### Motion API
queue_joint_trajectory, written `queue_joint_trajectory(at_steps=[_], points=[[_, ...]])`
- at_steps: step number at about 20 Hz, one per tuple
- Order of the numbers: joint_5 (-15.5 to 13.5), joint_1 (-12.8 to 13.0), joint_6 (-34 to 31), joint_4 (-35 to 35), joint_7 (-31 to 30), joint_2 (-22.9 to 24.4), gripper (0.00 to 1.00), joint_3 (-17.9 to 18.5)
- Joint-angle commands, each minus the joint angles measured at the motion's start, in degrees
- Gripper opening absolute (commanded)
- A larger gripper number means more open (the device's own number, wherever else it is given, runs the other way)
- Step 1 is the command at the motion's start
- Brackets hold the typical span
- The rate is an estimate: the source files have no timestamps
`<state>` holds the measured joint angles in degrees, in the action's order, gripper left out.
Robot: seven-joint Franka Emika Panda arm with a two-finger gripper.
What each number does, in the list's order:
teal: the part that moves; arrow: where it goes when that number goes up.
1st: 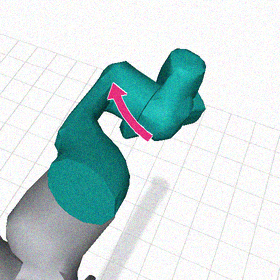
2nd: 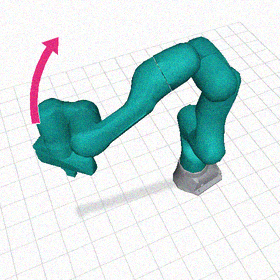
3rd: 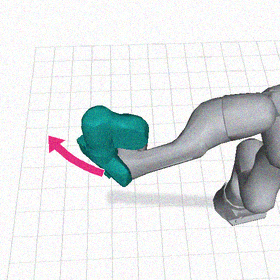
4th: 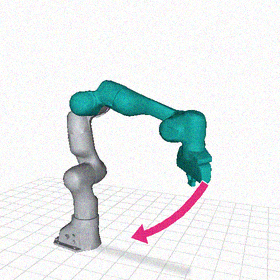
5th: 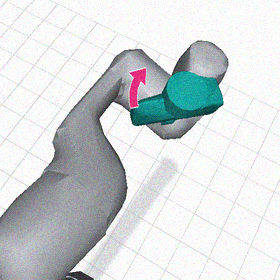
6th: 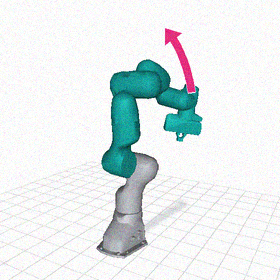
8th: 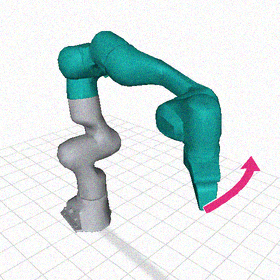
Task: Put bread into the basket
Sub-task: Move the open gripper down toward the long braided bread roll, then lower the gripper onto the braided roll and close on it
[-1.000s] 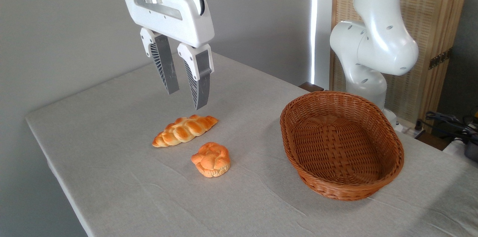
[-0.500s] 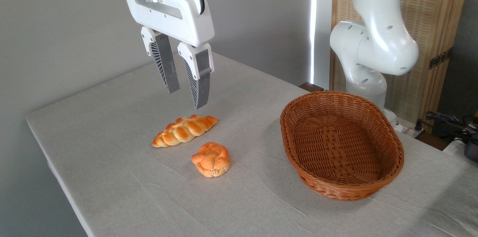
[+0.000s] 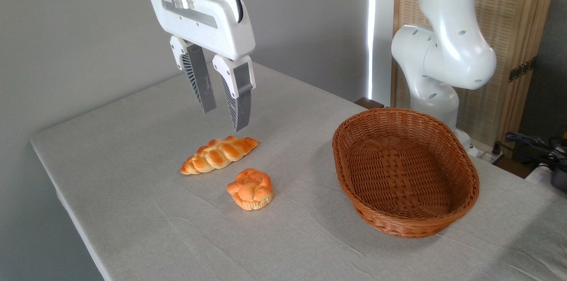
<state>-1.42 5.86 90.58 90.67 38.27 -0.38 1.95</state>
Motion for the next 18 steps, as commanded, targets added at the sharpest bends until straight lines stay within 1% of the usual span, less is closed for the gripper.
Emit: queue_joint_trajectory(at_steps=[1,3,6,9,11,14,15,16,18], points=[[-0.1,0.7,0.4,3.8,1.1,2.8,1.0,0.1],[-0.1,1.6,0.4,3.9,1.0,2.8,1.0,0.2],[-0.1,1.6,0.7,4.4,1.1,2.8,1.0,-0.1],[-0.1,3.3,1.5,6.8,1.5,3.5,1.0,-0.1],[-0.1,3.4,5.5,11.2,1.8,6.2,1.0,-0.1],[0.0,3.5,14.1,21.4,3.3,12.8,1.0,0.0],[0.0,4.3,15.5,24.0,3.9,14.3,1.0,0.0],[0.0,5.8,16.1,25.9,4.0,14.9,1.0,0.1],[0.0,8.8,16.6,27.8,3.9,14.9,1.0,0.1]])
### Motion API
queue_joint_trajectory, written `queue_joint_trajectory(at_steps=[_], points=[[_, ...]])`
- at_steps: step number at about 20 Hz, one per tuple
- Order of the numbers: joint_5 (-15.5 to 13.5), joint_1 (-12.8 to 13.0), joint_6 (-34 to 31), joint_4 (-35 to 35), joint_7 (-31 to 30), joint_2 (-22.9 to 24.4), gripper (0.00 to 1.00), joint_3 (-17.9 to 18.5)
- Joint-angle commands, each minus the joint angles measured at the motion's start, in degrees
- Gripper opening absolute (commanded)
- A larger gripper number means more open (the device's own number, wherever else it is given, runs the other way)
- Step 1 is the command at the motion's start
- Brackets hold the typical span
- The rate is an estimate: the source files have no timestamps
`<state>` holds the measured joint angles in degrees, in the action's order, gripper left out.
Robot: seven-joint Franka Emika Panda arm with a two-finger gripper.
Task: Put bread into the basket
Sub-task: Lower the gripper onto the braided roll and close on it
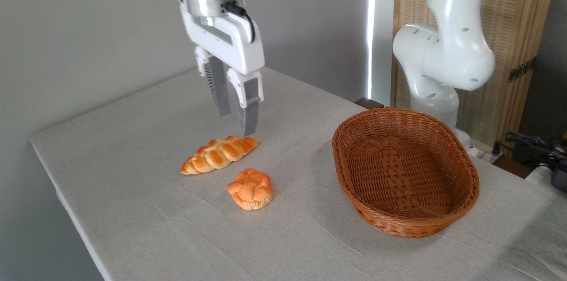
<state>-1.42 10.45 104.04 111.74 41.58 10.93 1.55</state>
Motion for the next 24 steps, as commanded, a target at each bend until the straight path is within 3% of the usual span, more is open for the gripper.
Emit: queue_joint_trajectory(at_steps=[1,6,8,17,18,19,20,21,22,24], points=[[0.0,5.7,3.8,7.7,0.6,3.4,1.0,0.5],[-1.4,11.3,15.4,15.3,-0.2,2.2,1.0,0.5],[-3.6,11.8,16.5,15.8,-0.2,1.1,1.0,0.5],[-4.8,16.2,27.0,16.0,-0.4,-7.9,1.0,0.4],[-4.7,16.6,28.1,16.0,-0.4,-8.7,0.96,0.4],[-4.6,16.7,28.9,16.0,-0.1,-9.2,0.79,0.4],[-4.5,16.7,29.1,16.0,0.3,-9.1,0.48,0.4],[-4.5,16.7,29.1,16.0,0.3,-9.1,0.27,0.5],[-4.5,16.6,29.1,16.0,0.3,-9.1,0.21,0.5],[-4.3,16.7,29.1,16.0,0.3,-9.1,0.21,0.5]])
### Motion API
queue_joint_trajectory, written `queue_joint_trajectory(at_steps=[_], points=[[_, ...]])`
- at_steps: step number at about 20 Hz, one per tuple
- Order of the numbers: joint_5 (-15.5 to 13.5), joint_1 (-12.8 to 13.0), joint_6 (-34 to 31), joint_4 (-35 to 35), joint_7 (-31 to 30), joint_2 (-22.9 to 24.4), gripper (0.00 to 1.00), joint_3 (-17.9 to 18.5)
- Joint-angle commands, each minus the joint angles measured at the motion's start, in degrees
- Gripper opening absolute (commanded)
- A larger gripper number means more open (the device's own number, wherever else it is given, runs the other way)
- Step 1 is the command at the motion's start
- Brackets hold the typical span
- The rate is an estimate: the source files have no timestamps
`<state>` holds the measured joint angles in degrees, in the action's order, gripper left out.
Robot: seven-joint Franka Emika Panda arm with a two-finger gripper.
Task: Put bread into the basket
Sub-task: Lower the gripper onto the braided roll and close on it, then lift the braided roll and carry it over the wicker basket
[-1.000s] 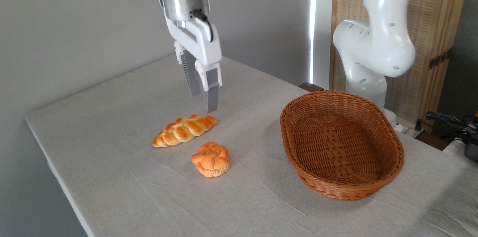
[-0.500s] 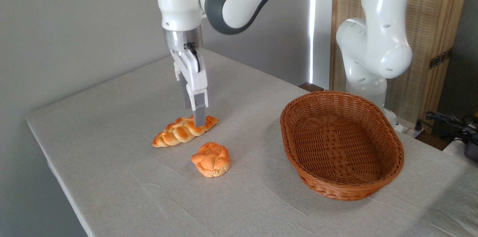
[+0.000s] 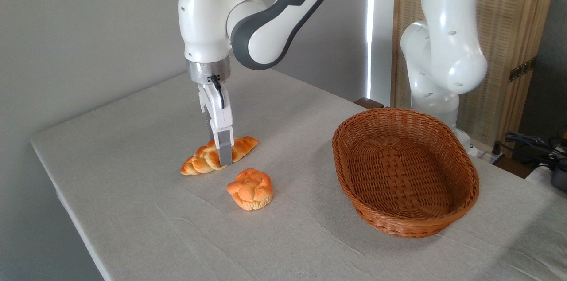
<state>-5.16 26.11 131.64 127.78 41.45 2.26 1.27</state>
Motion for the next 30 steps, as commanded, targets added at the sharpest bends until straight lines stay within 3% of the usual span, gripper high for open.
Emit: queue_joint_trajectory(at_steps=[1,8,9,12,13,16,19,21,23,26,28,30], points=[[-0.6,1.0,1.5,-0.1,0.5,-0.4,0.21,0.7],[-0.5,1.0,1.9,-0.2,0.5,-0.2,0.21,0.7],[-0.2,1.0,1.9,-0.7,0.6,-0.1,0.26,0.7],[1.5,0.7,0.7,-3.8,4.7,2.2,0.27,1.4],[1.1,0.1,-1.4,-3.8,4.8,5.1,0.27,1.7],[1.2,-0.6,-16.6,-3.5,8.4,15.6,0.27,8.4],[1.8,-0.9,-34.0,-1.8,21.6,26.4,0.27,15.3],[5.8,-0.6,-41.9,-0.6,29.4,31.6,0.27,20.8],[11.3,-1.3,-47.5,-0.2,31.3,34.3,0.25,21.1],[18.7,-1.9,-49.5,5.1,35.1,36.0,0.23,22.4],[19.2,-1.6,-49.9,7.4,38.2,36.1,0.23,25.4],[19.2,-1.2,-49.8,8.2,38.6,35.9,0.24,25.8]])
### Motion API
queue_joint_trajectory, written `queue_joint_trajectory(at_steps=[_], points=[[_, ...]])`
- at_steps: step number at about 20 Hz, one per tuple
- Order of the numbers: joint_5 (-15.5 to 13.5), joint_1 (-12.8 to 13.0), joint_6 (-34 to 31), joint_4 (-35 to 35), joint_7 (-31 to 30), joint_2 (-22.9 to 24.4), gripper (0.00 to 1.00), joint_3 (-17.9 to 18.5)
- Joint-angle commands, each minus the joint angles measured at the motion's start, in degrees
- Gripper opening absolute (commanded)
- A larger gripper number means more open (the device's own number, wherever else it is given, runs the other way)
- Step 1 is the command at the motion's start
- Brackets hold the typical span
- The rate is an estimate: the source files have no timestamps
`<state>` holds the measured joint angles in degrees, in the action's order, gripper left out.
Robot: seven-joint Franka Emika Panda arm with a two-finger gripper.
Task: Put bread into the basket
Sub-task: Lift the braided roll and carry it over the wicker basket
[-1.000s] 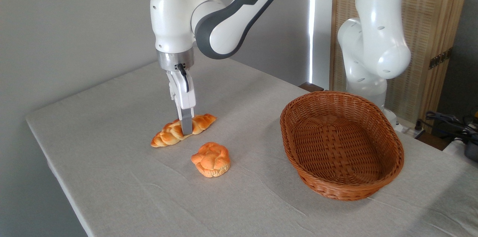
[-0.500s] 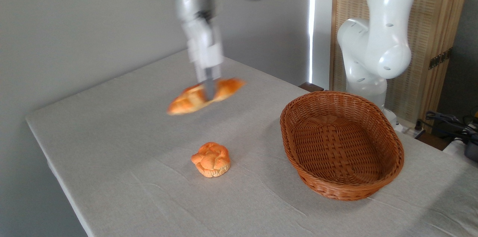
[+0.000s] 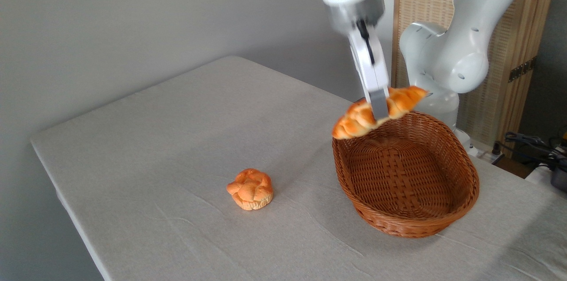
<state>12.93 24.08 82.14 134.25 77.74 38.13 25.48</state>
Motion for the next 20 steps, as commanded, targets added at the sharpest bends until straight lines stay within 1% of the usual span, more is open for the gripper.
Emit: queue_joint_trajectory(at_steps=[1,2,3,4,5,6,7,8,9,10,12,14,16,20], points=[[1.1,0.9,-0.3,2.3,2.3,-0.2,0.28,1.6],[1.1,1.0,-0.3,2.8,2.3,-0.2,0.33,1.6],[1.1,1.4,-0.2,3.3,2.3,-0.2,0.33,1.6],[1.1,1.8,-0.4,3.6,2.2,-0.5,0.39,1.6],[1.1,1.8,-0.4,3.8,2.1,-1.1,0.54,1.6],[1.1,2.2,-1.0,3.8,1.5,-2.0,0.6,1.6],[1.1,3.1,-1.5,3.7,1.3,-2.5,0.63,1.7],[1.1,3.2,-1.5,3.7,0.9,-2.6,0.71,1.7],[1.0,2.8,-1.3,3.6,0.9,-2.9,0.77,1.7],[1.0,2.6,-1.3,3.4,0.9,-3.0,0.9,1.6],[0.6,1.7,-1.2,3.0,0.9,-4.0,1.0,1.5],[0.0,0.9,-1.5,2.1,0.8,-5.1,1.0,1.1],[-1.0,0.8,-1.5,1.8,0.9,-5.0,1.0,1.2],[-1.2,0.6,-1.6,0.8,0.9,-5.0,1.0,1.2]])
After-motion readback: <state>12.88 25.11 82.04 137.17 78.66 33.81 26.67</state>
